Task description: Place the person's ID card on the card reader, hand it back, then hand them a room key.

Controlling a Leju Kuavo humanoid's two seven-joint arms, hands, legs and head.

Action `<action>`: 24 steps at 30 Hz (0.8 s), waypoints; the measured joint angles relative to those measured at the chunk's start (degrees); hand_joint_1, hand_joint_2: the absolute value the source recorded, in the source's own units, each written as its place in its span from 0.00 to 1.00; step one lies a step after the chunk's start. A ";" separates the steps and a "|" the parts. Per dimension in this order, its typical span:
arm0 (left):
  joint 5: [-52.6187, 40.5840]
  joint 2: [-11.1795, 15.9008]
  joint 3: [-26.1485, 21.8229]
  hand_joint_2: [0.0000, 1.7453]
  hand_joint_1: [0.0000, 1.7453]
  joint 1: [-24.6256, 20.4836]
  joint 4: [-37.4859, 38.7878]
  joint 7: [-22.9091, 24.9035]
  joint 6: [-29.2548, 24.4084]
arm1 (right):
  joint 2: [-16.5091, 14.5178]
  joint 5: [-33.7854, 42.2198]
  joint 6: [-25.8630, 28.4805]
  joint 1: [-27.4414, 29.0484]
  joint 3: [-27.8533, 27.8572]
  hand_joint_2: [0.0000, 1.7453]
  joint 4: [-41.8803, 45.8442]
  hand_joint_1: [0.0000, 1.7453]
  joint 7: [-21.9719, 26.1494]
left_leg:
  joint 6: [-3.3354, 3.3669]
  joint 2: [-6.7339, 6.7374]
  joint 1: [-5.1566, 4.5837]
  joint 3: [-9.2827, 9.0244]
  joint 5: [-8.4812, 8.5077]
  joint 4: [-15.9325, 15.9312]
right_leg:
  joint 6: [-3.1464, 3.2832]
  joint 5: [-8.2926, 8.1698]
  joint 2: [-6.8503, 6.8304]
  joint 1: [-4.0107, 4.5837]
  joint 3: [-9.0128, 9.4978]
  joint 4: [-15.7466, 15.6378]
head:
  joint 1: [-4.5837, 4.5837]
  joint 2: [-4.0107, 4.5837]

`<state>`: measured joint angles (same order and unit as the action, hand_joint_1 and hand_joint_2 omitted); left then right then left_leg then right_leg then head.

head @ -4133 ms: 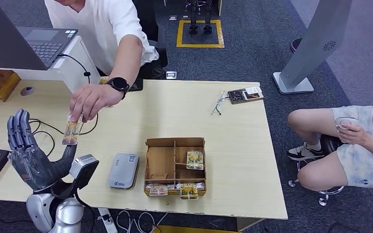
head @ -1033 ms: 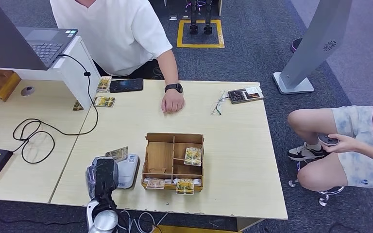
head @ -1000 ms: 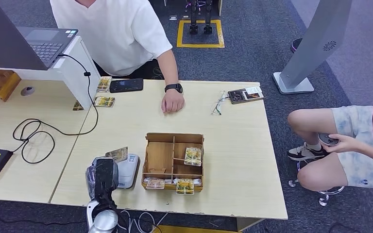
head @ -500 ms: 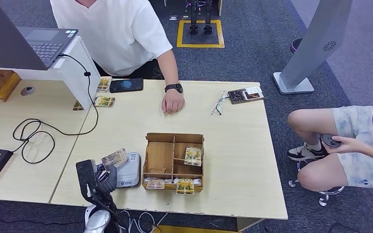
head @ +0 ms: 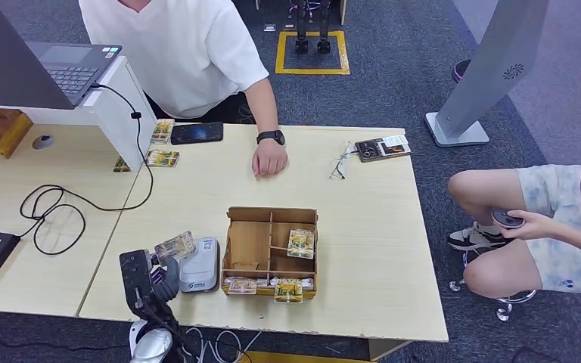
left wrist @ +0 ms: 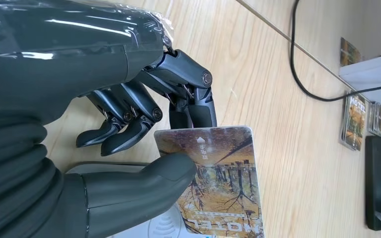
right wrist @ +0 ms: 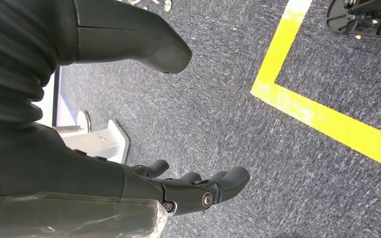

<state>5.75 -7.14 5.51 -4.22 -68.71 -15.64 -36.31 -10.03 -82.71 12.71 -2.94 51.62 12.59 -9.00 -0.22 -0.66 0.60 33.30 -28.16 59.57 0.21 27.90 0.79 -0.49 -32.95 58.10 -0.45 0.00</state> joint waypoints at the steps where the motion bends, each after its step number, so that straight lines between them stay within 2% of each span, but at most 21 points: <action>1: -0.69 0.20 0.28 1.00 1.00 -0.04 0.04 0.15 -0.25 | 0.00 0.00 -0.01 0.00 0.04 1.00 0.00 0.00 0.02 | 0.00 0.00 0.00 0.00 0.00 0.00 | 0.00 0.00 0.00 0.00 0.00 0.00 | 0.00 0.00; 13: -8.13 2.23 1.16 1.00 1.00 -2.87 5.40 3.35 -0.70 | 0.02 -0.25 -0.33 -0.03 0.11 1.00 0.00 0.00 0.02 | -0.01 0.00 0.00 0.00 0.00 0.00 | 0.00 0.00 0.00 0.00 0.00 0.00 | -0.01 0.00; 24: -11.43 2.68 1.14 1.00 1.00 -5.56 11.99 4.02 -0.94 | 0.08 -0.33 -0.51 -0.06 0.11 1.00 0.00 0.00 0.07 | -0.01 -0.01 0.00 -0.03 0.00 0.00 | 0.00 0.00 -0.01 0.00 0.05 0.00 | -0.01 0.00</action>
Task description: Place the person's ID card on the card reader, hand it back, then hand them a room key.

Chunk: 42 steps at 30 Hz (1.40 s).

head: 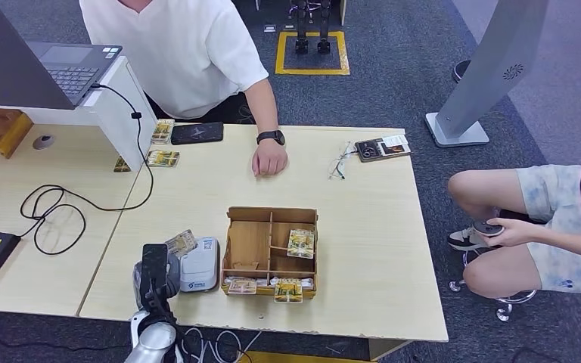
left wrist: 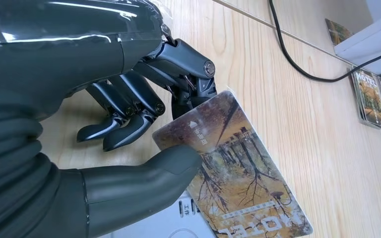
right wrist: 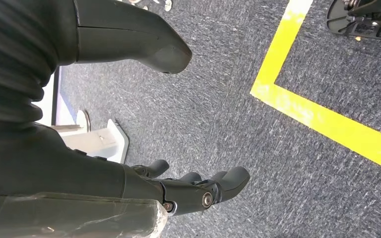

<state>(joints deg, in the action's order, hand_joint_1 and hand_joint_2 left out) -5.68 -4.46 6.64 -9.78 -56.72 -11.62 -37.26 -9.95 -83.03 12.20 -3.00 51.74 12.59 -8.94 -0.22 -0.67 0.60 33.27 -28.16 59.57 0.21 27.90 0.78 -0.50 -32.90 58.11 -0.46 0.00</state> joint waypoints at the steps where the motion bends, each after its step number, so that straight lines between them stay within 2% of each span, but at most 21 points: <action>1: -0.07 0.02 -0.02 1.00 1.00 -0.19 0.53 -0.13 -0.05 | 0.01 0.00 0.00 0.00 0.00 1.00 0.00 0.00 0.00 | 0.00 0.00 0.00 -0.01 0.00 0.00 | 0.00 0.00 0.00 0.00 0.01 0.00 | 0.00 0.00; 12: 4.19 -0.50 -2.64 1.00 1.00 -2.02 4.03 -4.46 -1.13 | 0.05 -0.04 0.26 -0.02 0.00 1.00 -0.04 0.00 0.00 | -0.01 -0.01 0.00 -0.19 0.01 -0.01 | 0.00 0.00 -0.02 0.00 0.19 0.02 | 0.00 0.00; 19: 1.11 -2.20 -7.96 1.00 1.00 -2.49 5.17 -8.08 -1.15 | 0.05 -0.26 0.42 -0.03 0.00 1.00 -0.11 0.00 -0.03 | -0.01 -0.01 0.00 -0.20 0.01 -0.01 | 0.00 0.00 -0.02 0.00 0.21 0.01 | 0.00 0.00; 24: -5.08 -4.87 -16.64 1.00 1.00 -3.24 5.94 -11.96 -1.15 | 0.05 -0.93 0.43 -0.06 -0.02 1.00 -0.15 0.00 -0.06 | -0.01 0.00 0.01 -0.19 0.01 -0.01 | 0.00 0.00 -0.01 0.00 0.19 0.01 | 0.00 0.00; 29: -14.69 -9.52 -33.41 1.00 1.00 -5.67 6.10 -20.31 -1.15 | 0.05 -1.32 0.42 -0.15 -0.14 1.00 -0.16 0.00 -0.22 | -0.01 0.00 0.01 -0.18 0.01 -0.01 | 0.00 0.00 0.00 0.01 0.18 0.01 | 0.01 0.00; 35: -15.13 -13.04 -48.33 1.00 1.00 -7.74 5.55 -27.64 -1.15 | 0.05 -2.05 0.26 -0.45 -0.44 1.00 -0.17 0.00 -0.24 | -0.01 0.00 0.01 -0.17 0.01 -0.01 | 0.00 0.00 0.03 0.01 0.17 0.01 | 0.01 0.00; 38: -11.69 -13.81 -51.76 1.00 1.00 -7.44 3.59 -28.26 -1.15 | 0.05 -2.05 0.15 -0.52 -0.56 1.00 -0.17 0.00 -0.33 | -0.01 0.00 0.01 -0.16 0.00 -0.01 | 0.00 0.01 0.03 0.01 0.15 0.01 | 0.00 0.00; 42: -7.64 -14.29 -52.39 1.00 1.00 -6.42 0.40 -28.42 -1.15 | 0.05 -2.05 0.12 -0.61 -0.76 1.00 -0.17 0.00 -0.40 | -0.01 -0.01 0.01 -0.14 0.00 -0.01 | 0.00 0.01 0.01 0.01 0.14 0.01 | 0.00 0.00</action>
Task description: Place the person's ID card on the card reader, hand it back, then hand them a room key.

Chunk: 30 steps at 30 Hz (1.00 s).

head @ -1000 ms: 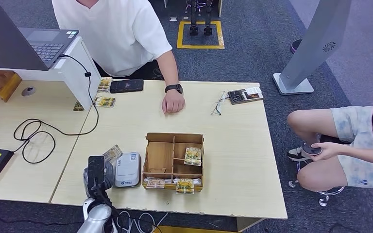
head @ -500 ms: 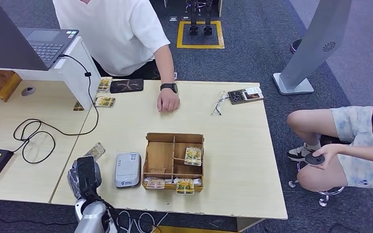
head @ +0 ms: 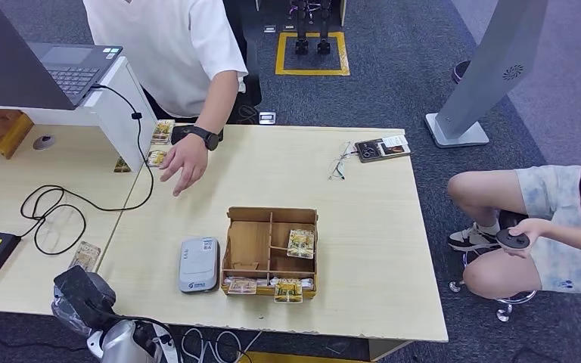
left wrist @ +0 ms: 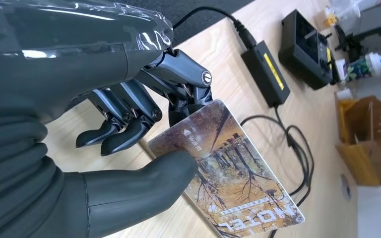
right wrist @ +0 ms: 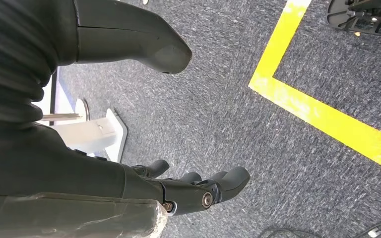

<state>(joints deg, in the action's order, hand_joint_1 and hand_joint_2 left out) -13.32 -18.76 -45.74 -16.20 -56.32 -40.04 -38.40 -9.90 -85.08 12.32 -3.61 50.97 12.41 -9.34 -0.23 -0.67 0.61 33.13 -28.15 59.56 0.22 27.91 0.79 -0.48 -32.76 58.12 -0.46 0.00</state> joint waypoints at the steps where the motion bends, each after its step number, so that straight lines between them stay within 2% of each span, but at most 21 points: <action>1: 0.78 -0.07 0.05 1.00 1.00 0.18 -0.85 -0.07 0.00 | 0.00 0.01 0.04 0.00 -0.05 1.00 0.00 0.00 -0.01 | 0.00 0.00 0.00 0.00 0.00 0.00 | 0.00 0.00 0.00 0.00 0.00 0.00 | 0.01 0.00; 16: 3.12 -0.10 1.80 1.00 1.00 0.49 -6.56 -0.20 0.00 | -0.01 0.23 0.54 0.00 -0.18 1.00 0.00 0.00 -0.02 | 0.00 -0.01 0.00 0.02 0.00 0.01 | 0.00 -0.01 -0.03 0.00 -0.01 0.00 | 0.01 0.00; 24: -2.05 0.12 10.50 1.00 1.00 1.00 -14.71 0.47 0.00 | -0.02 0.43 0.92 0.04 -0.18 1.00 0.00 0.00 -0.02 | 0.00 -0.04 0.00 0.04 0.01 0.01 | 0.00 -0.01 -0.07 0.00 0.00 0.00 | 0.01 0.00; 30: -10.76 0.87 20.20 1.00 1.00 2.46 -21.26 7.19 0.00 | -0.07 0.96 0.91 0.10 -0.45 1.00 0.00 0.00 0.12 | 0.00 -0.09 -0.01 0.05 0.01 0.01 | 0.00 -0.01 -0.11 0.00 0.00 -0.01 | 0.01 0.00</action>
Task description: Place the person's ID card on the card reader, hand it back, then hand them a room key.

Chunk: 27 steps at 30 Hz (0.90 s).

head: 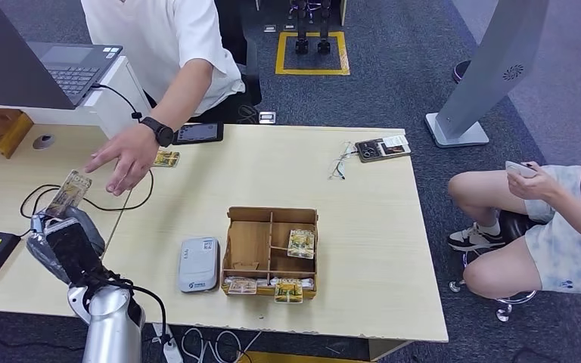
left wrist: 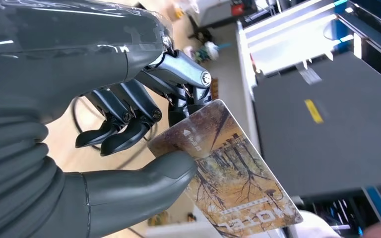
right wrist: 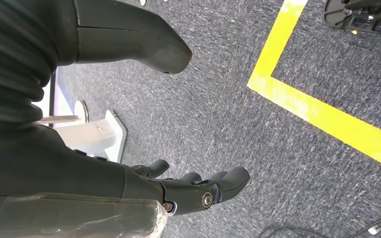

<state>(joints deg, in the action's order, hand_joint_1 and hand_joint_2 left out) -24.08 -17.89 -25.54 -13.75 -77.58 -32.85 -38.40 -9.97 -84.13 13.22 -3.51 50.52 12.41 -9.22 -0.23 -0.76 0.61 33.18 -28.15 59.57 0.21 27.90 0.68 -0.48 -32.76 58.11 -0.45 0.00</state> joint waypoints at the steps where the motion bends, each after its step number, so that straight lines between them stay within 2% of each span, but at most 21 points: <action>1: -0.97 0.15 1.54 1.00 1.00 0.26 -0.73 0.80 0.00 | -0.01 -0.21 0.00 0.00 -0.02 1.00 0.00 0.00 0.06 | 0.00 0.00 0.00 0.00 0.00 0.00 | 0.00 0.00 0.00 0.00 0.00 0.00 | 0.00 0.00; 7: -9.54 0.68 9.59 1.00 1.00 1.21 -2.58 4.25 0.00 | -0.02 -1.39 -0.11 -0.04 -0.08 1.00 0.00 0.00 0.20 | 0.00 -0.02 0.00 0.02 0.00 0.00 | 0.00 0.00 -0.02 0.00 -0.02 -0.01 | -0.01 0.00; 13: -32.42 0.70 13.79 1.00 1.00 0.38 -1.74 9.63 0.00 | -0.02 -2.33 -0.68 -0.15 -0.60 1.00 0.00 0.00 0.76 | 0.00 -0.02 0.00 0.01 0.00 0.01 | 0.00 0.00 -0.01 0.00 -0.01 -0.01 | -0.01 0.00; 15: -36.58 0.75 15.17 1.00 1.00 0.21 -0.85 11.62 0.00 | -0.02 -2.46 -0.81 -0.24 -0.78 1.00 0.00 0.00 0.88 | 0.00 -0.02 -0.01 0.00 0.00 0.01 | 0.00 -0.01 0.01 -0.01 -0.02 -0.01 | 0.00 0.00; 20: -37.92 1.24 20.42 1.00 1.00 0.85 1.03 17.70 0.00 | 0.04 -1.61 -0.61 -0.44 -1.64 1.00 -0.26 0.00 0.91 | 0.00 -0.01 0.00 0.03 0.00 0.02 | 0.00 0.00 0.04 -0.01 -0.06 -0.01 | 0.00 0.00; 25: -35.62 1.25 22.85 1.00 0.99 0.79 3.63 16.39 0.00 | 0.06 -1.68 -0.62 -0.44 -2.15 1.00 -0.25 0.00 0.91 | 0.00 -0.01 0.00 0.04 -0.01 0.01 | 0.00 0.00 0.06 -0.01 -0.09 -0.01 | -0.01 0.00; 27: -34.34 1.26 23.65 1.00 0.48 0.73 4.48 16.45 0.00 | 0.07 -1.68 -0.62 -0.43 -2.20 1.00 -0.24 0.00 0.91 | 0.00 -0.01 0.00 0.05 -0.01 0.01 | 0.00 0.00 0.06 -0.01 -0.10 -0.01 | 0.00 0.00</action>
<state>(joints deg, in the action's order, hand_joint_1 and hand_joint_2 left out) -58.42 -16.63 -1.89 -13.01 -73.10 -16.40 -38.40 -9.90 -85.81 12.61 -3.95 48.31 12.17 -8.31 -0.23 -0.77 0.60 33.23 -28.15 59.58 0.21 27.90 0.75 -0.49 -32.86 58.10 -0.45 0.00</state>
